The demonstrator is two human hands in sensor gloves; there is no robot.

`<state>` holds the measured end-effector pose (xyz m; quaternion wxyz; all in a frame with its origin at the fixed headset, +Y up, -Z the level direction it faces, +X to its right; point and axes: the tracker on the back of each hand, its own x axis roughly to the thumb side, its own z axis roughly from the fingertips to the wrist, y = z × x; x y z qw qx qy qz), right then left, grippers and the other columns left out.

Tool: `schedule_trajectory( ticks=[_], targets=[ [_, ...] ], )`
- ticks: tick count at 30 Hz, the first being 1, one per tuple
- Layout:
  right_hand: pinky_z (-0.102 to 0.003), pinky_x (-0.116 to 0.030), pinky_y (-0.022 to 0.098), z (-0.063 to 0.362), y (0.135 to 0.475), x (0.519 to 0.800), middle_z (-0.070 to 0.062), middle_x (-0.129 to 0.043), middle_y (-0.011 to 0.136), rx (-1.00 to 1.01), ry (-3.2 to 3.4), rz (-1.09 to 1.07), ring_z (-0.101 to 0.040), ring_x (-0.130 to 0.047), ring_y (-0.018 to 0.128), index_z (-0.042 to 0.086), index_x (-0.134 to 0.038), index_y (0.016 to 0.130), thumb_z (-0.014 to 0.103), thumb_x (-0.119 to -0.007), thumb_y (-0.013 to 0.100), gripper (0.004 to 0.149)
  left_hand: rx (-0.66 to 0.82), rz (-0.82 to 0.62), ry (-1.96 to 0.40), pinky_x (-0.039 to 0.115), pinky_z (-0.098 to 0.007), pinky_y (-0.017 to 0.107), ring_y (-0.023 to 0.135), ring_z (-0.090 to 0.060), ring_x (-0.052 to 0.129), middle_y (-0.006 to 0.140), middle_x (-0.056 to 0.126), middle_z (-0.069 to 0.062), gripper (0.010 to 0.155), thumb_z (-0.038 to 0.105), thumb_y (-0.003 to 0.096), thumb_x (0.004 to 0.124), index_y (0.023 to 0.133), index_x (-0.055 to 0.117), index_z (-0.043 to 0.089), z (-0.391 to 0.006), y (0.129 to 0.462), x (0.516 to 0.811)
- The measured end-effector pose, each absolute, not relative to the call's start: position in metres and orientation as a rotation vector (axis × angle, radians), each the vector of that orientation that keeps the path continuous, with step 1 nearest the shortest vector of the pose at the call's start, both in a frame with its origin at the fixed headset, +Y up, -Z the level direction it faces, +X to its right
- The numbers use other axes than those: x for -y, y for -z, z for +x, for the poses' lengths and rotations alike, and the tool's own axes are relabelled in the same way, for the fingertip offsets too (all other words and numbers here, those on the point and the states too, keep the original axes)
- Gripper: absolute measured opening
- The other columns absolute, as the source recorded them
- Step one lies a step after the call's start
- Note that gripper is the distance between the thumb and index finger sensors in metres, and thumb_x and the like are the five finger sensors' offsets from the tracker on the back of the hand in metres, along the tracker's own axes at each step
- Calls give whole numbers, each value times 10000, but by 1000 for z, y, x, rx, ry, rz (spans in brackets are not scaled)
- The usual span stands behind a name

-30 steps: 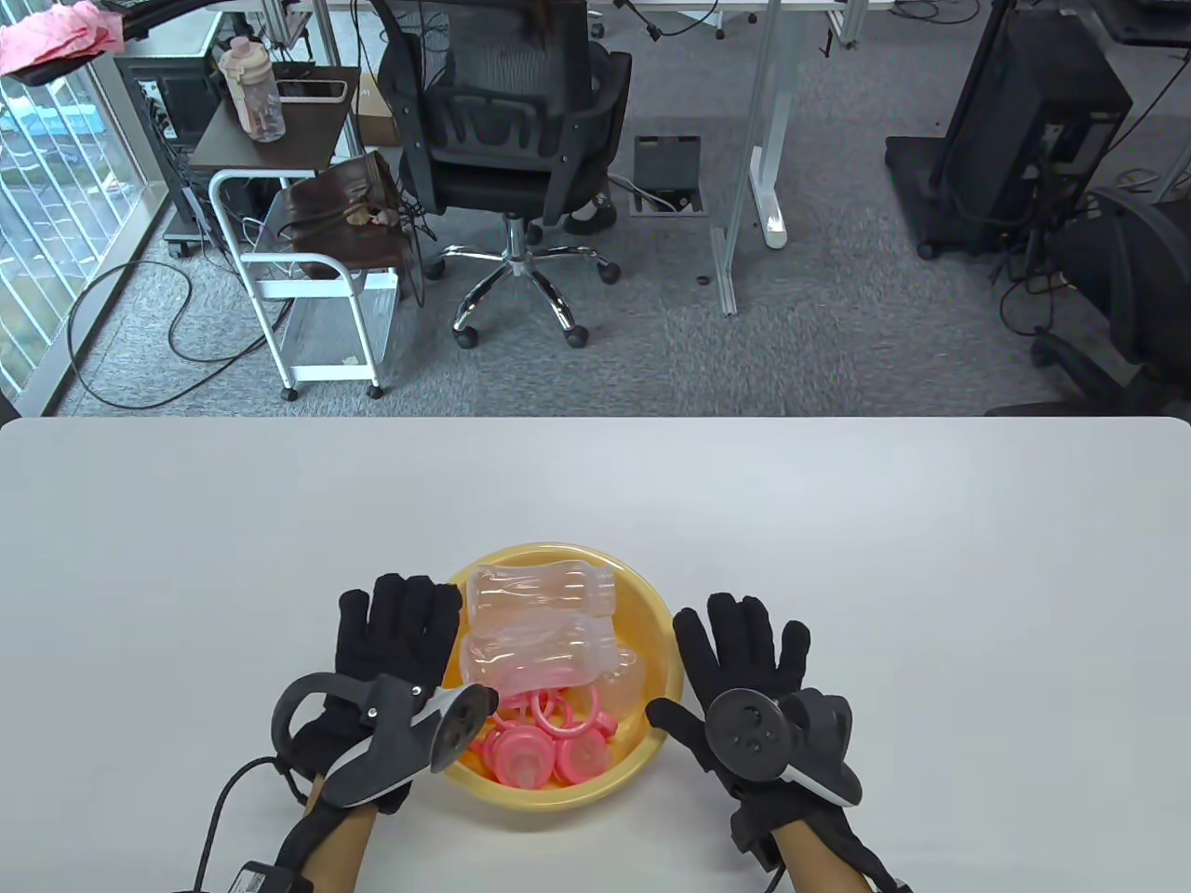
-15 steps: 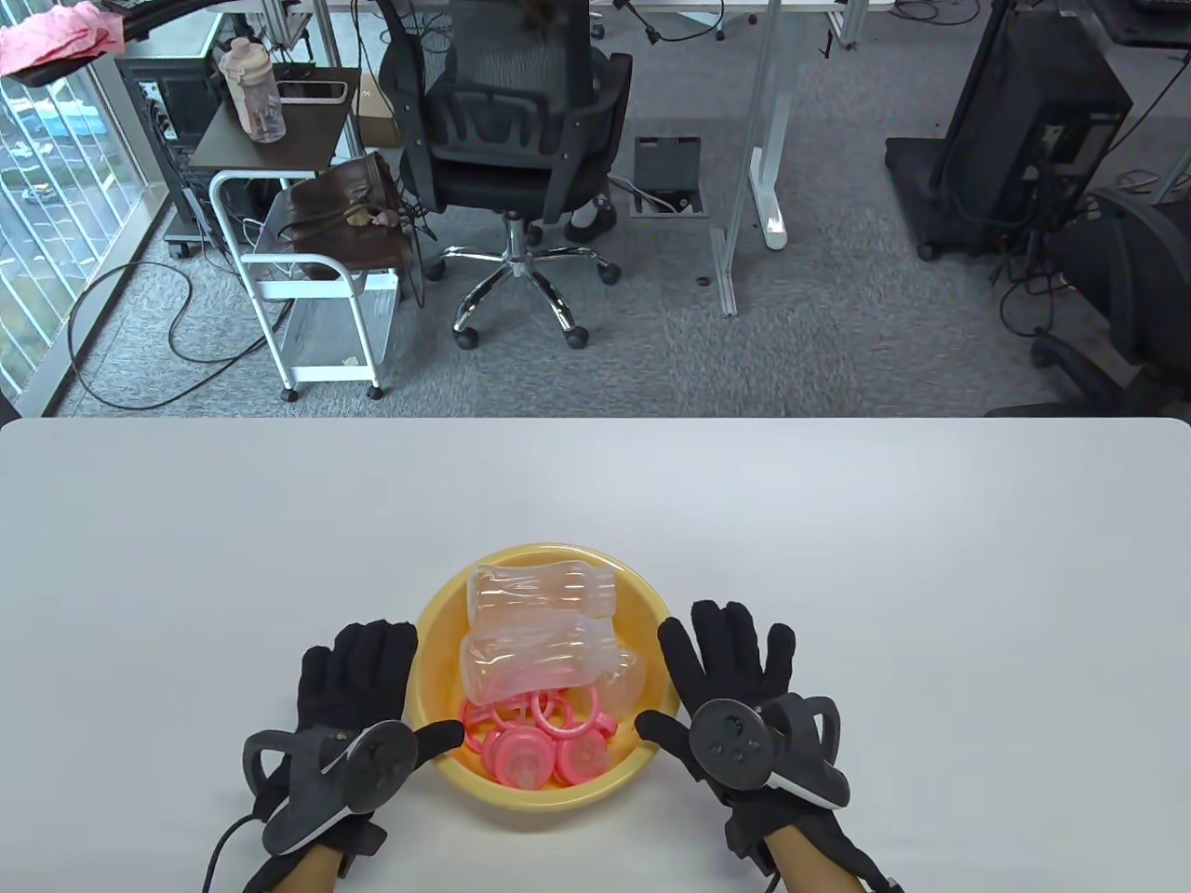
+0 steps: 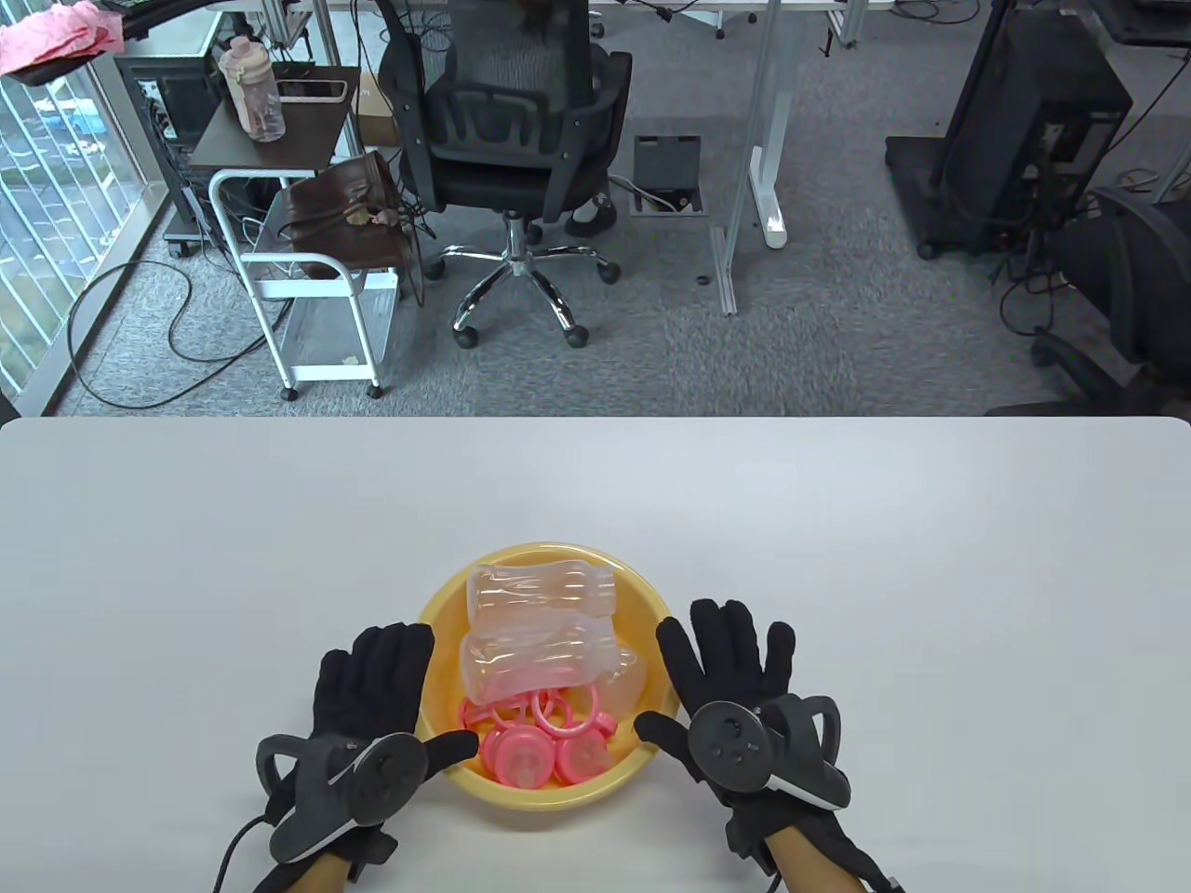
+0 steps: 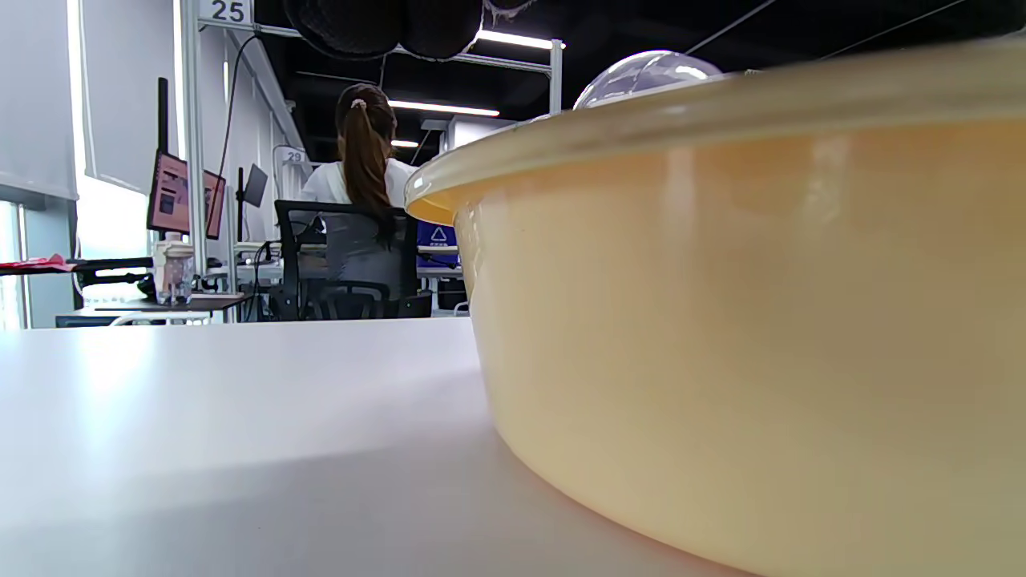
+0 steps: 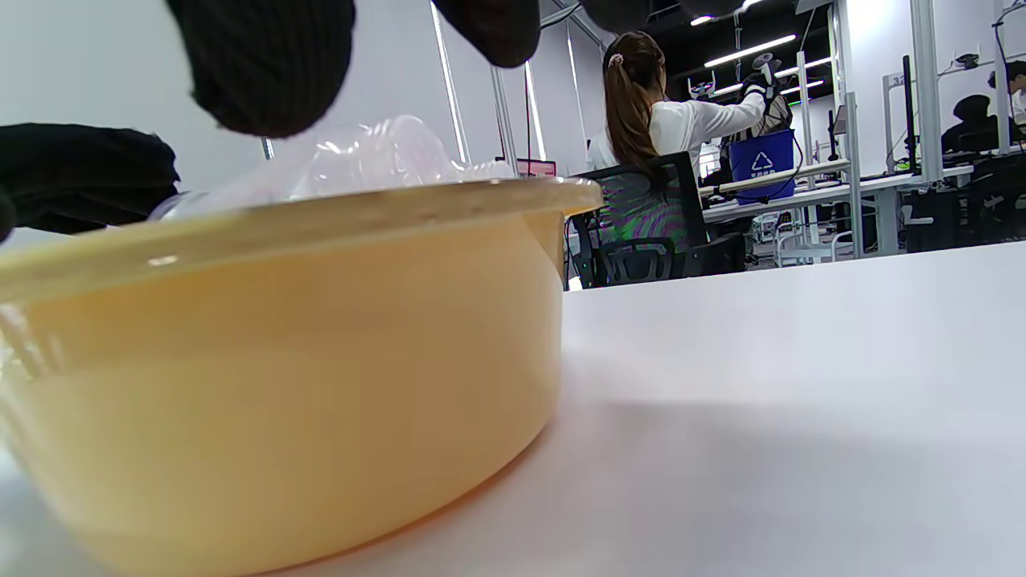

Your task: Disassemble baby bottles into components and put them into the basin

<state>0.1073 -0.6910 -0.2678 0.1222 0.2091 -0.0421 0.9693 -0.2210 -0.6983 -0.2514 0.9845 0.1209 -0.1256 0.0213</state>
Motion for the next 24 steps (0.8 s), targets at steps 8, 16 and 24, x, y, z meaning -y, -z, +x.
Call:
schedule_trajectory(
  ticks=[8, 16, 24],
  targets=[
    [-820, -129, 664, 104, 267, 696, -302, -176, 1188, 89, -2845, 615, -632, -245, 1076, 140, -323, 1179, 559, -663, 540, 836, 252, 237, -55, 412, -648, 800, 1130, -426, 550, 1196, 478, -176, 1034, 746, 350, 544, 1163, 372, 129, -222, 252, 699],
    [-818, -125, 667, 105, 267, 696, -303, -175, 1187, 93, -2832, 603, -631, -243, 1076, 141, -324, 1178, 555, -663, 542, 831, 262, 226, -39, 414, -643, 807, 1135, -412, 556, 1199, 486, -159, 1027, 749, 350, 543, 1162, 382, 141, -220, 258, 703],
    [-818, -137, 667, 105, 266, 697, -306, -178, 1184, 75, -2835, 597, -632, -252, 1073, 138, -324, 1177, 550, -660, 546, 825, 271, 236, -63, 423, -645, 799, 1125, -421, 566, 1192, 494, -171, 1025, 743, 353, 549, 1159, 391, 131, -220, 255, 702]
  ],
)
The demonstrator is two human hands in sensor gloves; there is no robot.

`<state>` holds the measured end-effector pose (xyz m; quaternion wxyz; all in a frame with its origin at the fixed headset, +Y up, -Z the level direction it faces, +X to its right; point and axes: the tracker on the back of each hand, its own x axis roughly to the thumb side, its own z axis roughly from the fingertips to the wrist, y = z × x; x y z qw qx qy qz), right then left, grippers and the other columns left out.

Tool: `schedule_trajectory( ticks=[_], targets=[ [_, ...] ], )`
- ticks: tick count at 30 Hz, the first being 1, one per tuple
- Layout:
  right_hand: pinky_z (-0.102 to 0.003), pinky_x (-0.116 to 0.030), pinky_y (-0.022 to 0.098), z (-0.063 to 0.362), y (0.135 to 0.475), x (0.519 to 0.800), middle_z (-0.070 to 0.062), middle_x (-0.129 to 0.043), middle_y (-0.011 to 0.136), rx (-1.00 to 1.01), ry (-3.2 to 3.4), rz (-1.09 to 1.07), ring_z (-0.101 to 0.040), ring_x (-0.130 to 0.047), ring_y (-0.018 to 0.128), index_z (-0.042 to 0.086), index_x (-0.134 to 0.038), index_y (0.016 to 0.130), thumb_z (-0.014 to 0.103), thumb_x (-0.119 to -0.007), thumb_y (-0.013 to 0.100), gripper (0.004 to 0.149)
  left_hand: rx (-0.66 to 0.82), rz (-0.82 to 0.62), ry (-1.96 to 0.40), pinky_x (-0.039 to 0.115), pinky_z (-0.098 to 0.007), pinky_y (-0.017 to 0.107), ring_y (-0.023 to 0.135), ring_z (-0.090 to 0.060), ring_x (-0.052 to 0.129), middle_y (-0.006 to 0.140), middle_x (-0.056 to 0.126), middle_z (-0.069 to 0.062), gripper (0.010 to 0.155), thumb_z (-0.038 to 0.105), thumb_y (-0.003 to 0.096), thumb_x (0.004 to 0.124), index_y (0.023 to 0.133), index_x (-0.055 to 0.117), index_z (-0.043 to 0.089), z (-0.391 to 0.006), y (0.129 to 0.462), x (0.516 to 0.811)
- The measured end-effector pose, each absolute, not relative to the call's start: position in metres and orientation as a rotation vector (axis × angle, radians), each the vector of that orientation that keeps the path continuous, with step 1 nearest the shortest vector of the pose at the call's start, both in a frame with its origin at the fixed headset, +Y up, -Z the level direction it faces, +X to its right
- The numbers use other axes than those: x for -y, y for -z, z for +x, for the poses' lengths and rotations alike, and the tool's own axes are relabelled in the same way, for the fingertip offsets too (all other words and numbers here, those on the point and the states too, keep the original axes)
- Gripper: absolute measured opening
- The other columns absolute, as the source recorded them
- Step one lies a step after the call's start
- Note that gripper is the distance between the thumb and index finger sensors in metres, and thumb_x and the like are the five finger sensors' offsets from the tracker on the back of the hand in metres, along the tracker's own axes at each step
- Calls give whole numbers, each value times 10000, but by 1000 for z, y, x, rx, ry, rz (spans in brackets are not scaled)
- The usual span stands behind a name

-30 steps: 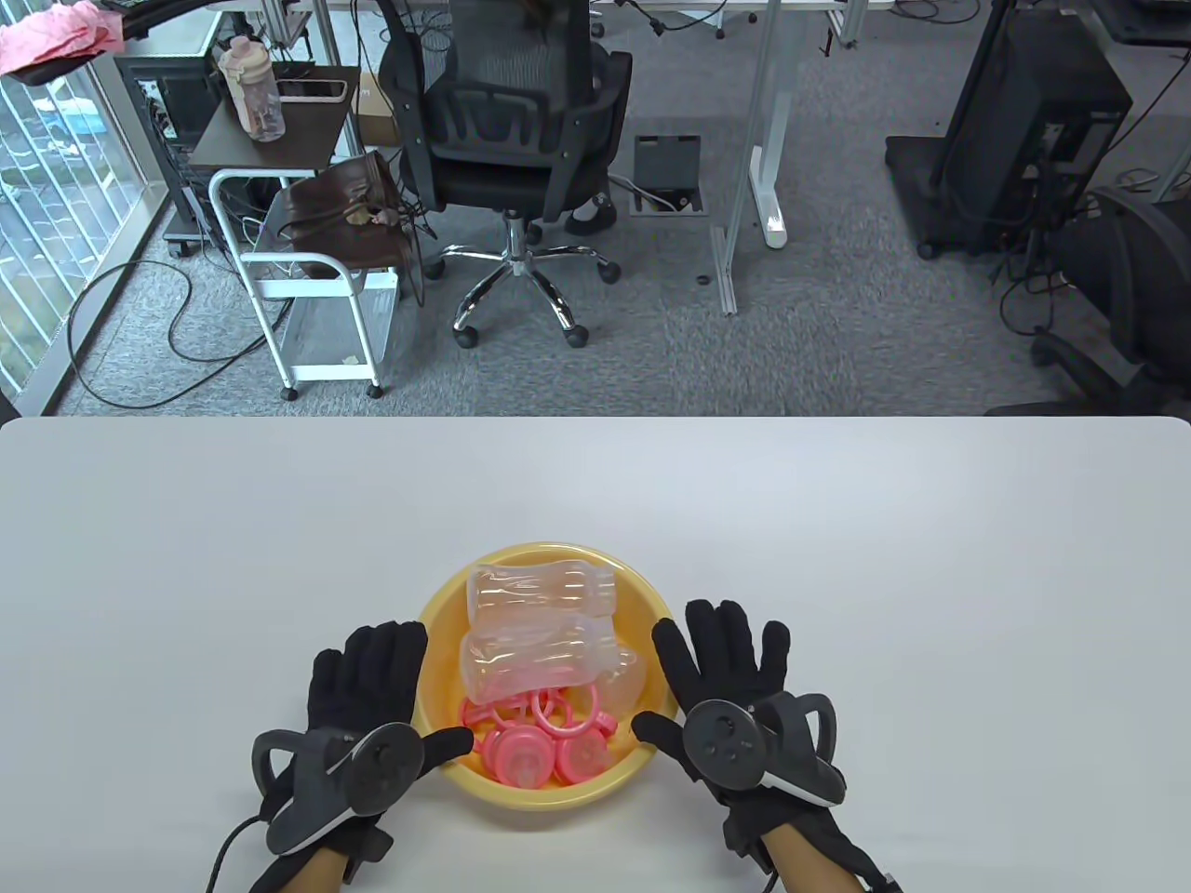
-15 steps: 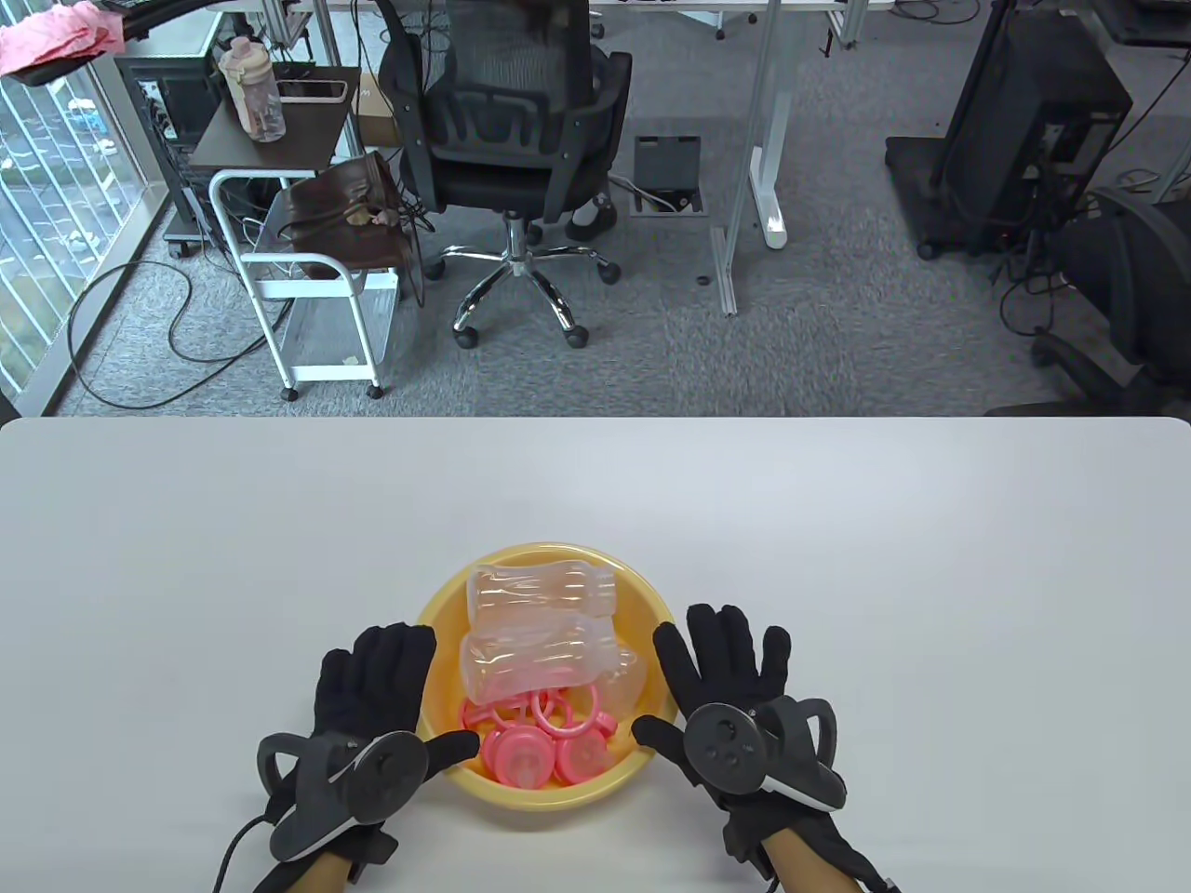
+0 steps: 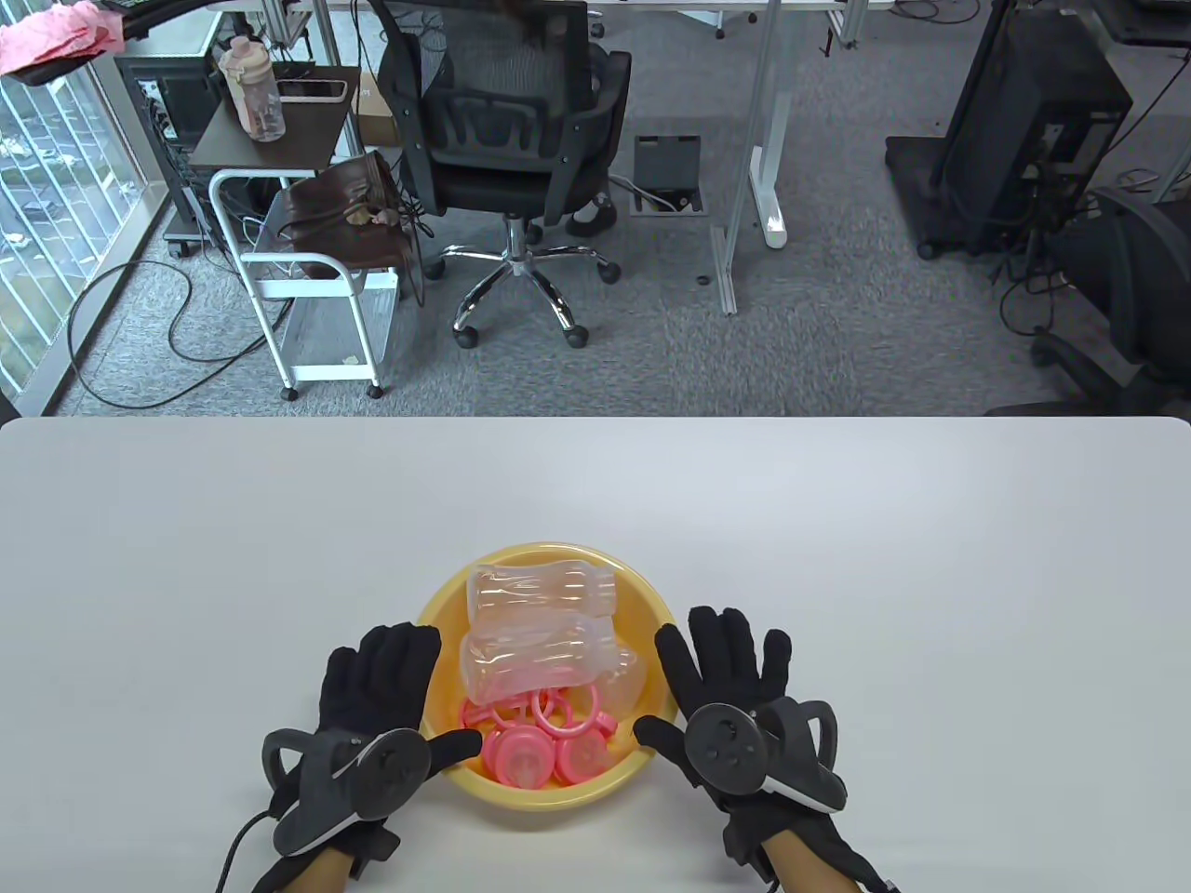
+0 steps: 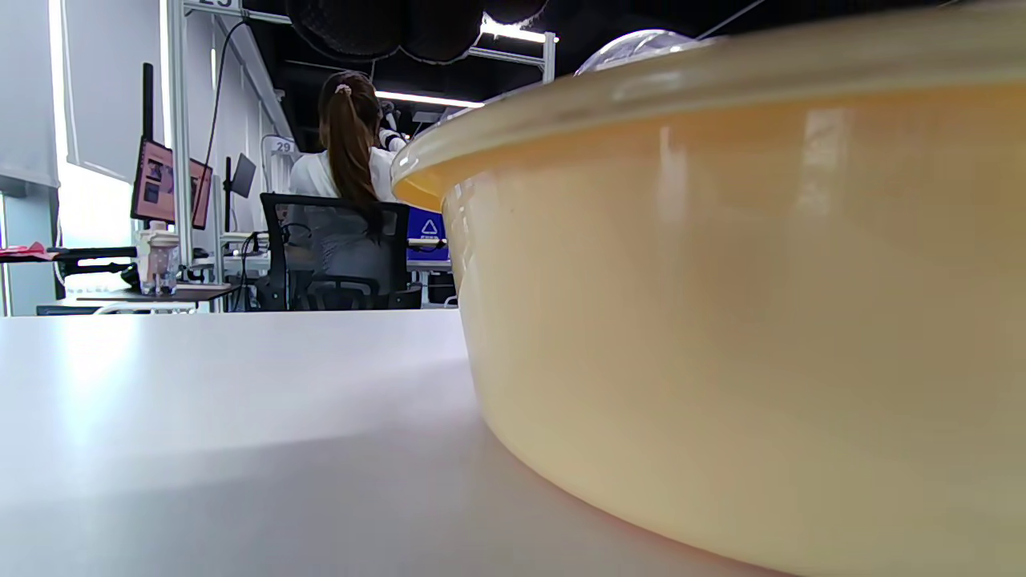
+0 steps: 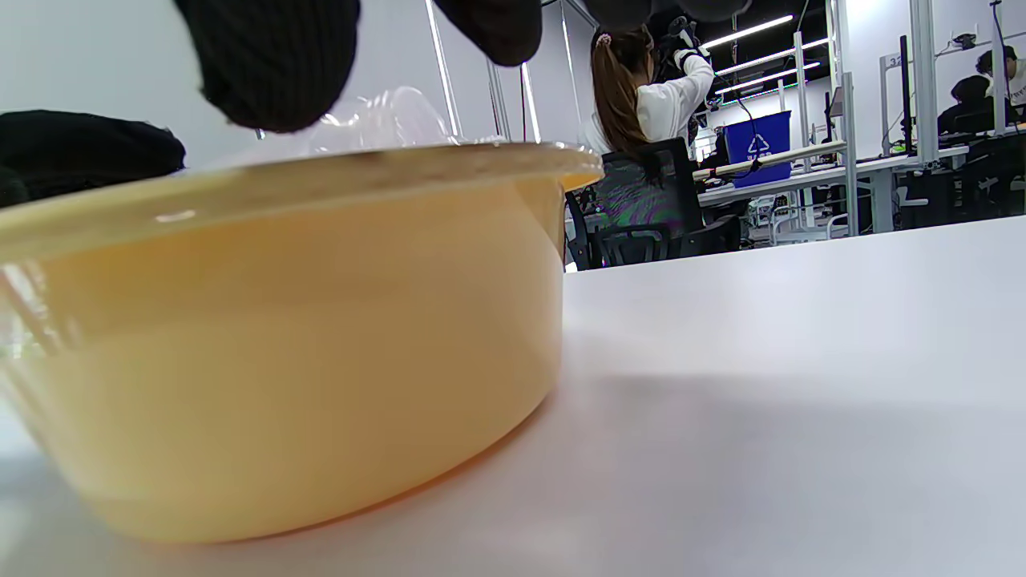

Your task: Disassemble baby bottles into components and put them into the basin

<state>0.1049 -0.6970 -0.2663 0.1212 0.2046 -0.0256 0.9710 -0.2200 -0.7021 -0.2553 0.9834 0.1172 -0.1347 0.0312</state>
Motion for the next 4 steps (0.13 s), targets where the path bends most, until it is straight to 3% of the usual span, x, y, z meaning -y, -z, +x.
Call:
schedule_trajectory(
  ticks=[4],
  targets=[
    [-818, -142, 668, 104, 266, 697, -305, -176, 1184, 62, -2838, 601, -633, -253, 1072, 137, -325, 1177, 549, -659, 547, 823, 277, 231, -60, 428, -646, 797, 1123, -426, 568, 1190, 497, -173, 1024, 742, 353, 550, 1159, 394, 128, -218, 255, 703]
  ],
)
